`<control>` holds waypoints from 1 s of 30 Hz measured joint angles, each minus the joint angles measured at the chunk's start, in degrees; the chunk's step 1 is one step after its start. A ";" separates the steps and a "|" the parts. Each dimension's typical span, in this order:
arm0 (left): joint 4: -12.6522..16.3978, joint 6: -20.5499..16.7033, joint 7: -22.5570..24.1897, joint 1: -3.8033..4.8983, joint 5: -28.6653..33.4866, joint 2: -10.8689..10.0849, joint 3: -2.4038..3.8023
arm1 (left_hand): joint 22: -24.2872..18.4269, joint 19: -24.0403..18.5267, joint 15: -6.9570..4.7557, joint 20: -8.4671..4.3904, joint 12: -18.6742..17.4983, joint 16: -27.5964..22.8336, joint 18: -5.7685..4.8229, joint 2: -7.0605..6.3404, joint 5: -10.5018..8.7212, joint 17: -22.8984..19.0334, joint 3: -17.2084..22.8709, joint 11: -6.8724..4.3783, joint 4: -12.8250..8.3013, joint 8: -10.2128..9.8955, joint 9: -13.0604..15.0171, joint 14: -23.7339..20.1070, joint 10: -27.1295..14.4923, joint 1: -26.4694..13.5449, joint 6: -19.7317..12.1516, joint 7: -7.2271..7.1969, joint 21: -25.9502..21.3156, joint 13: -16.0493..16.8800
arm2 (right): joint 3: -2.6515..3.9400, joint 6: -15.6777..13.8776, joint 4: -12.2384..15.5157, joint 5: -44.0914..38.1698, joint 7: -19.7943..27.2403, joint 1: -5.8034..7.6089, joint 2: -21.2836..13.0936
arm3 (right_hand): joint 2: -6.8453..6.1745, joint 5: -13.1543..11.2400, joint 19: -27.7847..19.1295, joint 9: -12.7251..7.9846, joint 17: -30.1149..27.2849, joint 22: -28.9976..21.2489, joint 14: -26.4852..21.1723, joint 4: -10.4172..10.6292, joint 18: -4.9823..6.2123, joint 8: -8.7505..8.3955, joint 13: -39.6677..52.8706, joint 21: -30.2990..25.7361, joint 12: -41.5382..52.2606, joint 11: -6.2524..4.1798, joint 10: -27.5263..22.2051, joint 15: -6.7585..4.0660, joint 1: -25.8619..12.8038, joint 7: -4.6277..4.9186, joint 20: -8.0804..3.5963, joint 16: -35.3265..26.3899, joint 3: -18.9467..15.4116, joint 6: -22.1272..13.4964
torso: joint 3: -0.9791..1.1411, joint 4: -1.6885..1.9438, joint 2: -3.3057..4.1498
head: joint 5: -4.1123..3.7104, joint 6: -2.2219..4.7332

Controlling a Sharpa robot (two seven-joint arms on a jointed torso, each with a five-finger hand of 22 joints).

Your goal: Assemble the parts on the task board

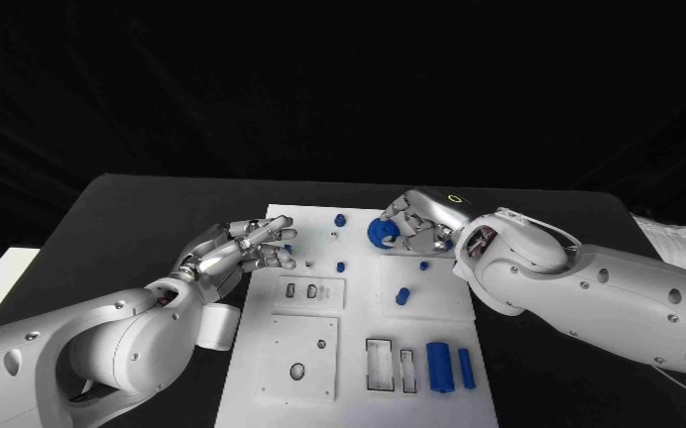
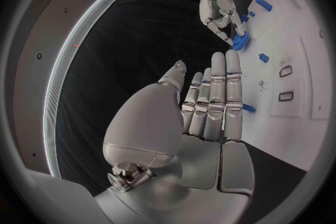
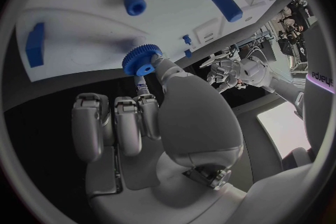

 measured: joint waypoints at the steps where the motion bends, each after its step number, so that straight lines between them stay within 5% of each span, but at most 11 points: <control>1: 0.00 0.02 -0.02 0.00 0.00 0.01 0.00 | 0.00 -0.16 0.00 0.15 0.00 0.00 0.00 0.00 0.00 0.00 0.00 0.00 0.00 0.00 0.00 0.00 0.00 0.00 0.00 0.00 0.00 0.00 | 0.00 -0.19 0.08 0.00 0.03 0.08 0.29 | 0.00 0.00 0.00 0.00 0.00 0.00 0.00 0.18 0.00 0.00 0.00 0.00 0.00 0.00 0.00 0.00 0.00 0.00 0.00 0.00 -0.01 0.01 | -0.01 0.02 0.00 | 0.04 0.01; 10: 0.00 0.19 -0.26 0.00 0.00 0.01 0.00 | 0.05 -0.15 0.00 0.15 0.00 0.00 0.00 0.00 0.00 0.06 0.17 0.00 -0.17 0.00 0.00 0.00 0.00 0.00 0.00 0.00 0.00 -0.05 | 0.01 -1.10 -0.47 -0.34 0.18 0.59 2.94 | -0.01 0.33 0.00 0.00 -0.01 -0.01 0.00 0.26 0.00 0.00 0.00 0.00 0.00 0.00 0.00 0.00 -0.16 0.04 0.00 0.00 -0.07 0.06 | -0.04 0.29 0.02 | 0.26 -0.10; 30: -0.08 0.32 -0.38 0.00 0.00 0.37 0.00 | 0.04 -0.15 0.00 0.15 0.00 0.00 0.00 0.00 0.00 0.12 0.17 -0.21 -0.17 0.00 0.00 0.00 -0.21 0.00 0.00 0.00 0.00 -0.04 | -0.48 -0.75 -7.22 -2.85 -0.67 0.63 11.44 | -0.32 0.32 0.00 0.02 -0.02 -0.02 0.00 0.25 0.00 0.10 0.00 -0.01 -0.01 0.01 0.00 0.01 -0.91 0.03 0.01 0.00 -0.09 0.10 | -0.01 0.32 0.07 | 0.73 -0.32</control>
